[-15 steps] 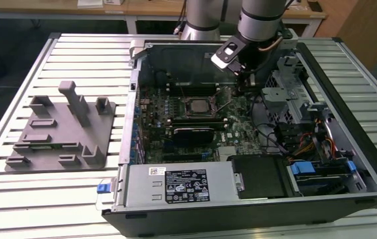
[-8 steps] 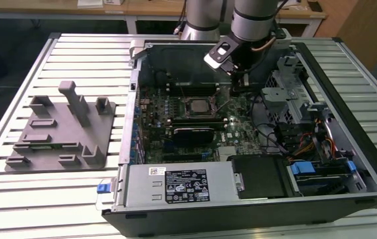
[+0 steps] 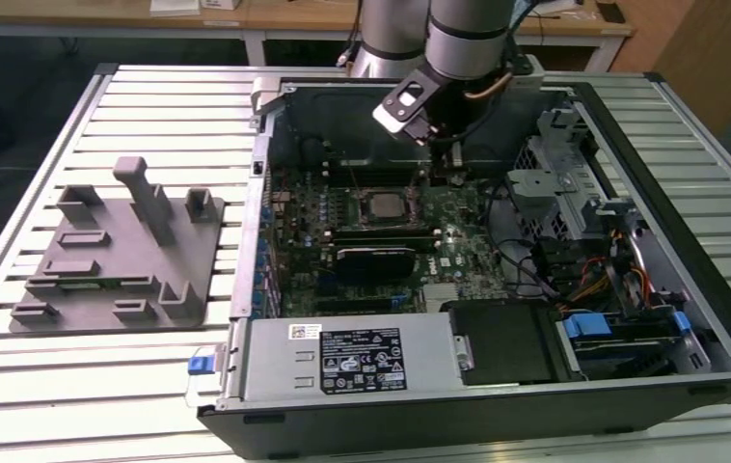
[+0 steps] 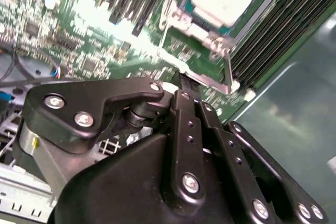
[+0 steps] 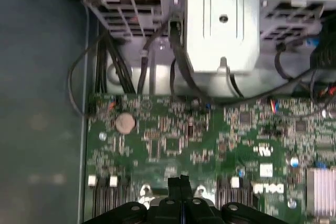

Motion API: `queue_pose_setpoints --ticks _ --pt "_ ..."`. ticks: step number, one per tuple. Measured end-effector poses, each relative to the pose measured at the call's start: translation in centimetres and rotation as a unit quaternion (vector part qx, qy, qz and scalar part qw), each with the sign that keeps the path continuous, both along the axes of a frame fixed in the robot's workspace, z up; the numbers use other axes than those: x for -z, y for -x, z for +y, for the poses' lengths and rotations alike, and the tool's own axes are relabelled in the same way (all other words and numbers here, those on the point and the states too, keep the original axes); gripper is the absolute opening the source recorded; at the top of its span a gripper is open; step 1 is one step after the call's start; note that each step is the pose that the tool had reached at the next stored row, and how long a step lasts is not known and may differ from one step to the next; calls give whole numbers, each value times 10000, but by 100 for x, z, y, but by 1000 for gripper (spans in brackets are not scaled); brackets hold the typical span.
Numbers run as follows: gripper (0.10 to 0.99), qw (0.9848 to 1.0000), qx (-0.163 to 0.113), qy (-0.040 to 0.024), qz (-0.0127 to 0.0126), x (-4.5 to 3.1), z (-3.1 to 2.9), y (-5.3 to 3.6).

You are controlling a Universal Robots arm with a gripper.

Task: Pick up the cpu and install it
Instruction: 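Close the cpu cover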

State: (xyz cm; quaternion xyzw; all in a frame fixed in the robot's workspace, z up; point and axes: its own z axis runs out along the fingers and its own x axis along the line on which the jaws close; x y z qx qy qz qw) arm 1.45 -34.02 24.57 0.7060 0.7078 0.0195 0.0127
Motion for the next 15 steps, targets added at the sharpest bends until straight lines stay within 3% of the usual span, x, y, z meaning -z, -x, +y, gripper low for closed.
queue_pose_setpoints --ticks 15 --pt "106 10000 6 0 0 3 0 570"
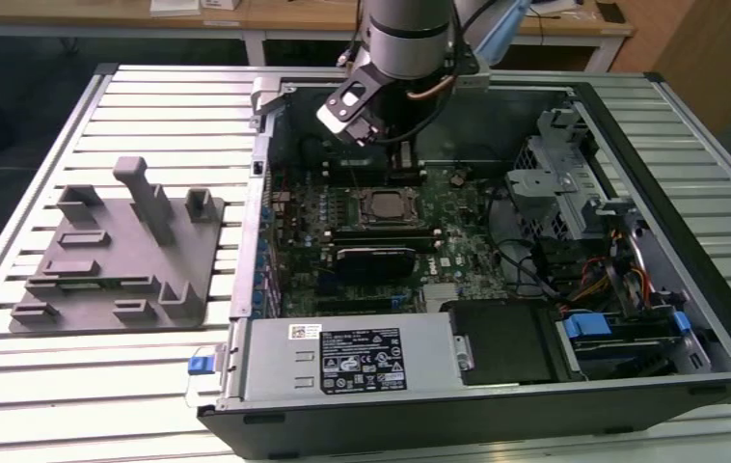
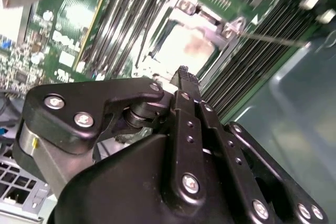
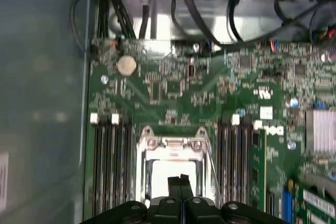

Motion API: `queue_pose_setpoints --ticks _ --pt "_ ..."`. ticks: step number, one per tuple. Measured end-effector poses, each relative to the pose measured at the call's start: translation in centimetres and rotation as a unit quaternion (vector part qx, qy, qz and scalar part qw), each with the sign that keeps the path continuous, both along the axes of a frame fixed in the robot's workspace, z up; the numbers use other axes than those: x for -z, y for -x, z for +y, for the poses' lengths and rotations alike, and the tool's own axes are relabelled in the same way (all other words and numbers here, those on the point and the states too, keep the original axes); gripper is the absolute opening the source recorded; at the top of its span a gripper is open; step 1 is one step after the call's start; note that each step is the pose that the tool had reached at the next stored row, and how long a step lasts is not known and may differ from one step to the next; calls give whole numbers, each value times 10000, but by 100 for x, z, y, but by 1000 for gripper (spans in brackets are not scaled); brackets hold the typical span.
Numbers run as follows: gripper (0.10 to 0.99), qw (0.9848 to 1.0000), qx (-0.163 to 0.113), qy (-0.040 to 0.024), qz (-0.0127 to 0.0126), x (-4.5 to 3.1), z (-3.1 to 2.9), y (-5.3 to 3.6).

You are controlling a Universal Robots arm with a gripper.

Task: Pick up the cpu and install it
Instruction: 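Close the cpu cover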

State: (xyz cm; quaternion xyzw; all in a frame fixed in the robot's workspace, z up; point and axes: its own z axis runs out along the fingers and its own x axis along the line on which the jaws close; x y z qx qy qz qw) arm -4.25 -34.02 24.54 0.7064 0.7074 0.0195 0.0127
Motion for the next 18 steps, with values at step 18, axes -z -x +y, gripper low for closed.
queue_pose_setpoints --ticks 18 --pt "106 9995 -320 0 0 7 0 138"
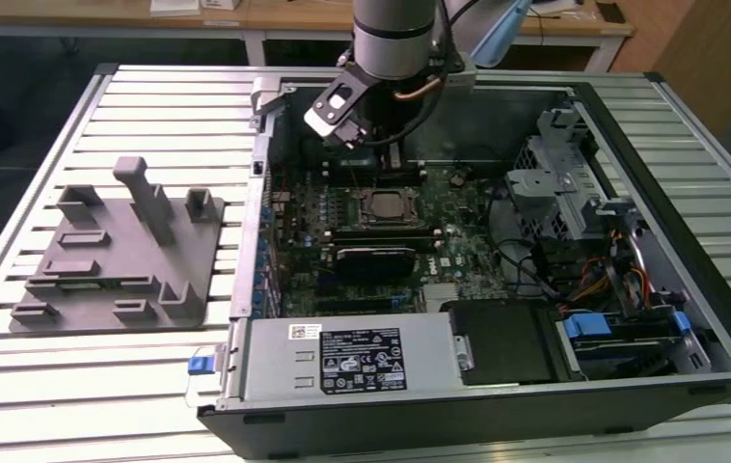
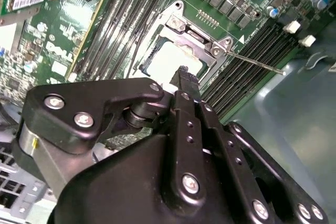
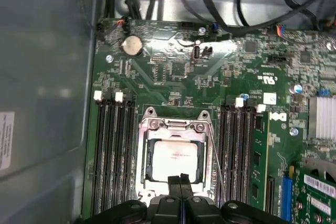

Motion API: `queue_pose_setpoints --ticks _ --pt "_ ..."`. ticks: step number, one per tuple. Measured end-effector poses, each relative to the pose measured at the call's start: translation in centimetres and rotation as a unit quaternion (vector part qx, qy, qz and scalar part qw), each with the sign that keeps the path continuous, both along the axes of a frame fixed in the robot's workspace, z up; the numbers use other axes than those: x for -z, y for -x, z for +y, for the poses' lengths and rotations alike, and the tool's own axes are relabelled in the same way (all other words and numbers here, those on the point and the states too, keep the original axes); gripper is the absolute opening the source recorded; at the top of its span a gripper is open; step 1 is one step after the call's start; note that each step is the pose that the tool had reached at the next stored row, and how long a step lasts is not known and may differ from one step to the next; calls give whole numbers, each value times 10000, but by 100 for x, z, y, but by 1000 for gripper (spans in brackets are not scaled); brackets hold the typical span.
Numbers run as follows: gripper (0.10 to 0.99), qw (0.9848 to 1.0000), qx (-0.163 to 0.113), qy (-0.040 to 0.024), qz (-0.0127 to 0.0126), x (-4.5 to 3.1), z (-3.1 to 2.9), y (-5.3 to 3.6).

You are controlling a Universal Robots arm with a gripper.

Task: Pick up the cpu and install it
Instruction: 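Close the cpu cover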

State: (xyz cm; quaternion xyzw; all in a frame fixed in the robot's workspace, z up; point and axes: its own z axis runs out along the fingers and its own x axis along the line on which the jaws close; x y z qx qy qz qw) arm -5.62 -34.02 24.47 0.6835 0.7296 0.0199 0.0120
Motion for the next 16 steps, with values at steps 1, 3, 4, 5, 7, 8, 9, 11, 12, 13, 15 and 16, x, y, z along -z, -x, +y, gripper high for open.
queue_pose_setpoints --ticks 1,3,4,5,7,8,9,11,12,13,15,16 --pt "106 10000 -89 0 0 1 0 0" --pt "106 9996 -269 0 0 1 0 0" --pt "106 9994 -359 1 0 2 0 0" --pt "106 9990 -449 1 0 2 0 0" --pt "106 9980 -637 1 0 3 0 0" --pt "106 9974 -727 1 0 4 0 0" --pt "106 9967 -816 1 0 4 0 0" --pt "106 9950 -995 2 0 4 0 0" --pt "106 9941 -1085 2 0 5 0 0" --pt "106 9931 -1174 2 0 5 0 0" --pt "106 9909 -1348 2 0 6 0 0" --pt "106 9897 -1433 1 0 6 0 0"
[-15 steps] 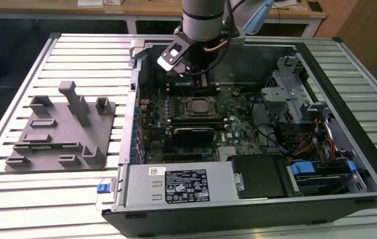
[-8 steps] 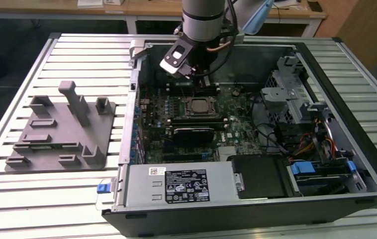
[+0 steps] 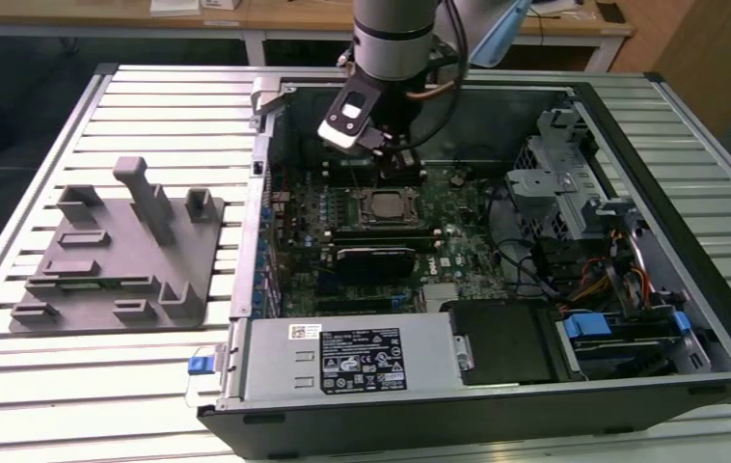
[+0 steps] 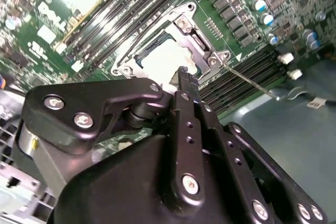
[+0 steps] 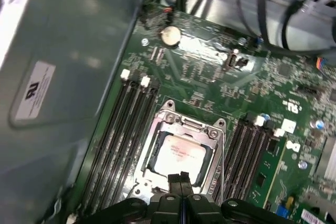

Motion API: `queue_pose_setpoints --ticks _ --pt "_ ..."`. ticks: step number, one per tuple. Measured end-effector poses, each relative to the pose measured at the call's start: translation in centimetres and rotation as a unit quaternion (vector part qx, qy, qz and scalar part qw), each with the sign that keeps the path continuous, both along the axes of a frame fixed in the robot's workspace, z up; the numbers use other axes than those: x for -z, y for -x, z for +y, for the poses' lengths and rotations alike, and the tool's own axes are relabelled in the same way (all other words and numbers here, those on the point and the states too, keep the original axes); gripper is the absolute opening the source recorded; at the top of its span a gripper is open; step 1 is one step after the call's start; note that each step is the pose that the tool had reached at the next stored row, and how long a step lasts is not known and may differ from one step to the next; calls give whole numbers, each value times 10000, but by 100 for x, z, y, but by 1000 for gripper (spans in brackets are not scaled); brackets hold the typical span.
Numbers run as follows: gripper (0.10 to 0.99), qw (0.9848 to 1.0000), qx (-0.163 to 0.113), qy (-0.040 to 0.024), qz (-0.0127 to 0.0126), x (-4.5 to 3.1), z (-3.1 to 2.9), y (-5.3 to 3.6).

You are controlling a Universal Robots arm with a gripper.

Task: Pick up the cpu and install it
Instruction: 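Close the cpu cover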

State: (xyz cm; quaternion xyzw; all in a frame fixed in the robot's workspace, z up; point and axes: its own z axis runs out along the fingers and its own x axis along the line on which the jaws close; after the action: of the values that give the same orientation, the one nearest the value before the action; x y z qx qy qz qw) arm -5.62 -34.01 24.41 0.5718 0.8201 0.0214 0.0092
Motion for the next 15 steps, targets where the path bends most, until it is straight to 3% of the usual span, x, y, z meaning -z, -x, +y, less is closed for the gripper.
queue_pose_setpoints --ticks 4,8,15 --pt "106 9993 -361 1 0 1 0 0" --pt "106 9975 -713 1 0 1 0 0" --pt "106 9914 -1309 1 0 2 0 0"
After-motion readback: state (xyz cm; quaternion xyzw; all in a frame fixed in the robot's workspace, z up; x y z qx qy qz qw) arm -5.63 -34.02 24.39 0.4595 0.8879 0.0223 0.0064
